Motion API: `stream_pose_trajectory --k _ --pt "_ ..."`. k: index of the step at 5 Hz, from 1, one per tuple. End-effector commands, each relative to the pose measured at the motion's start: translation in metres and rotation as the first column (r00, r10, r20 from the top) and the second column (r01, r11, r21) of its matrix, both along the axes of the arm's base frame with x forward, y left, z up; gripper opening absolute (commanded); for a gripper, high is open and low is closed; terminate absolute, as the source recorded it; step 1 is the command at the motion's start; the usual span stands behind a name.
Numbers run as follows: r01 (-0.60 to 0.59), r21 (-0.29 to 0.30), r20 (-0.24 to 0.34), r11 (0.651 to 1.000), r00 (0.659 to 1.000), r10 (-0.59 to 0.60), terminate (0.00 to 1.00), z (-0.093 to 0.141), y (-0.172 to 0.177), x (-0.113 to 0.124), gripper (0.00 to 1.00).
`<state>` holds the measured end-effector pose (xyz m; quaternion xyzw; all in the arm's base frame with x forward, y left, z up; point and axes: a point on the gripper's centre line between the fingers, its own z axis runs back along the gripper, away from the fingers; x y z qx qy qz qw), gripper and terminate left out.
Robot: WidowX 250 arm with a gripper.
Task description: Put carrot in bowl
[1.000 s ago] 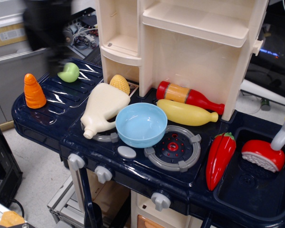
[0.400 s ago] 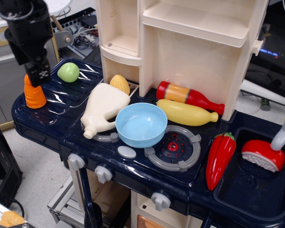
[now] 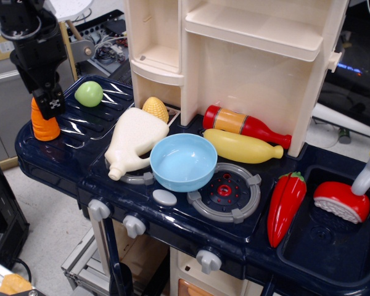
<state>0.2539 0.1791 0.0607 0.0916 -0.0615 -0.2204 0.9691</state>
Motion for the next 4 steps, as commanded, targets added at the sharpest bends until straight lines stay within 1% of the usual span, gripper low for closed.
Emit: stream_pose_trajectory --k 1,2,3,4 --pt "0.006 -0.008 0.025 1.0 1.0 -0.006 0.0 -0.005 0.003 0.01 1.0" --pt "-0.009 -0.016 0.017 1.0 1.0 0.009 0.0 -0.009 0.004 0.003 0.0" --pt "-0.028 -0.011 0.011 1.0 1.0 0.028 0.0 -0.005 -0.002 -0.001 0.0" --pt "-0.079 -0.005 -0.01 0.997 0.997 0.079 0.0 0.024 -0.026 0.002 0.0"
